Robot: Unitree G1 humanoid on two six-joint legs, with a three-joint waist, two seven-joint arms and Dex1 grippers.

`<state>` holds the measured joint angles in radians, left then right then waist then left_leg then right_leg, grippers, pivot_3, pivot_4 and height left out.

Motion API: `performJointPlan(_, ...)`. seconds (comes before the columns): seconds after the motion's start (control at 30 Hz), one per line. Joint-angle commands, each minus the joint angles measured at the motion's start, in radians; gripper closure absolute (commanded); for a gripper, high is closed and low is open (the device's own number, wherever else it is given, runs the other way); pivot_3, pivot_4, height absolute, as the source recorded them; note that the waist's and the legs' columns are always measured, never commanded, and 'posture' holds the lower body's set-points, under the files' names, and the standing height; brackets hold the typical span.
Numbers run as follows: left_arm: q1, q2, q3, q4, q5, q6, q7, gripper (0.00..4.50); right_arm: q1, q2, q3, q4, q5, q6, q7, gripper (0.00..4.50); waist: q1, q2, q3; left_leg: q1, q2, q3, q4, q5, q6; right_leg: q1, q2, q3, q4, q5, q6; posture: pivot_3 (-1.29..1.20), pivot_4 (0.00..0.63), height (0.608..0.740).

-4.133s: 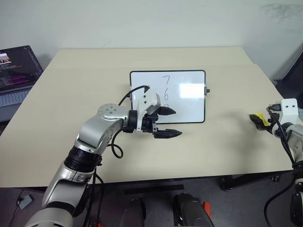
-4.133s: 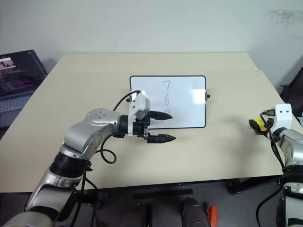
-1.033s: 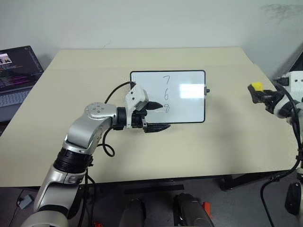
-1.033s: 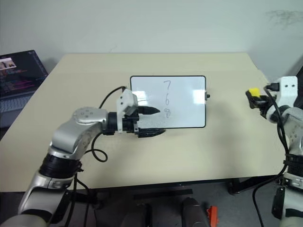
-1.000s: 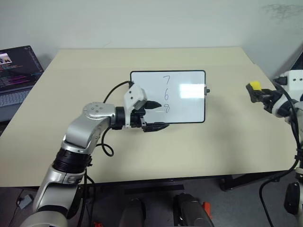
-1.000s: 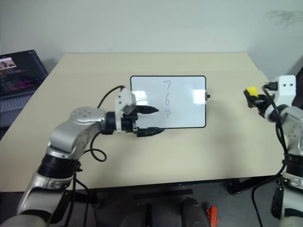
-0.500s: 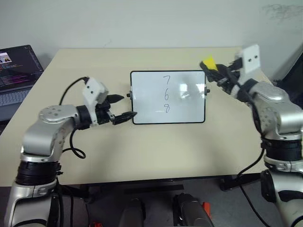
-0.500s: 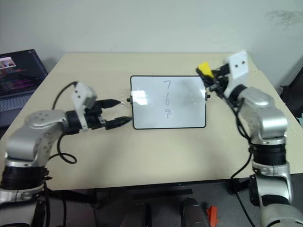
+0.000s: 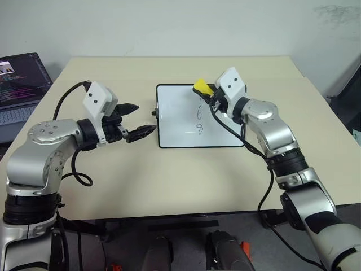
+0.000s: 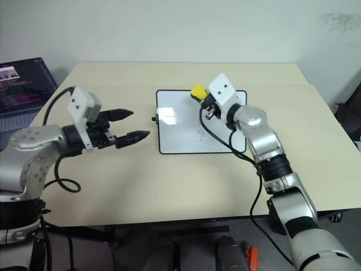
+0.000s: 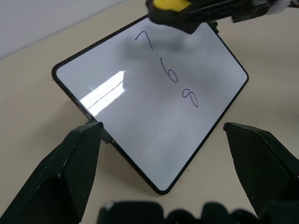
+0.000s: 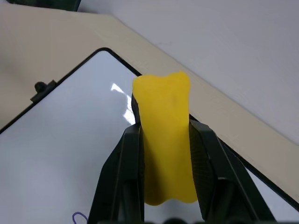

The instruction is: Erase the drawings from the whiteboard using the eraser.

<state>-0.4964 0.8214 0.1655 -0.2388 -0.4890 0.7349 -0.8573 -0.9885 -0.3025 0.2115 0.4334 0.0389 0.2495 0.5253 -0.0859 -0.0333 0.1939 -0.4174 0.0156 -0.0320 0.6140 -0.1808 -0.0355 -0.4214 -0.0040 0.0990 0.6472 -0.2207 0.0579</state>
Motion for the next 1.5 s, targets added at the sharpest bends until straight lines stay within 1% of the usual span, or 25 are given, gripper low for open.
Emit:
performJointPlan(0.03, 0.005, 0.013, 0.025, -0.046, -0.016, 0.005, 0.012, 0.0, -0.068, 0.004, 0.003, 0.106, -0.045, -0.076, 0.016, 3.51, -0.001, 0.0, 0.0, 0.0, 0.0, 0.0, 0.0, 0.0, 0.0, 0.0, 0.0, 0.0, 0.0, 0.0, 0.0, 0.0, 0.15, 0.74)
performJointPlan(0.23, 0.021, 0.023, 0.039, -0.061, -0.027, 0.008, 0.02, 0.0, -0.128, 0.008, 0.003, 0.245, -0.105, -0.14, 0.01, 3.51, -0.002, 0.0, 0.0, 0.0, 0.0, 0.0, 0.0, 0.0, 0.0, 0.0, 0.0, 0.0, 0.0, 0.0, 0.0, 0.0, 0.15, 0.74)
performJointPlan(0.4, 0.027, 0.025, 0.038, -0.071, -0.033, 0.012, 0.028, 0.0, -0.163, 0.007, -0.002, 0.321, -0.145, -0.17, 0.004, 3.51, -0.003, 0.0, 0.0, 0.0, 0.0, -0.001, 0.0, 0.0, 0.0, 0.0, 0.0, 0.0, 0.0, 0.0, 0.0, 0.0, 0.15, 0.74)
performJointPlan(0.83, 0.028, 0.03, 0.03, -0.075, -0.028, 0.006, 0.028, 0.0, -0.171, -0.049, 0.028, 0.384, -0.245, -0.211, 0.044, 3.51, -0.003, 0.0, 0.0, 0.0, 0.0, -0.001, 0.0, 0.0, 0.0, 0.0, 0.0, 0.0, 0.0, 0.0, 0.0, 0.0, 0.15, 0.74)
performJointPlan(1.07, 0.024, 0.025, 0.024, -0.077, -0.026, 0.003, 0.031, 0.0, -0.187, -0.018, 0.029, 0.388, -0.259, -0.219, 0.048, 3.51, -0.004, 0.0, 0.0, 0.001, 0.0, -0.001, 0.0, 0.0, 0.0, 0.0, 0.0, 0.0, 0.001, 0.0, 0.0, 0.0, 0.15, 0.74)
performJointPlan(1.5, 0.032, 0.018, 0.026, -0.088, -0.031, -0.003, 0.041, 0.0, -0.242, 0.077, 0.048, 0.407, -0.276, -0.229, 0.042, 3.51, -0.014, 0.0, 0.0, 0.0, 0.0, -0.001, 0.0, 0.0, 0.0, 0.0, 0.0, 0.0, 0.001, 0.0, -0.001, 0.0, 0.15, 0.74)
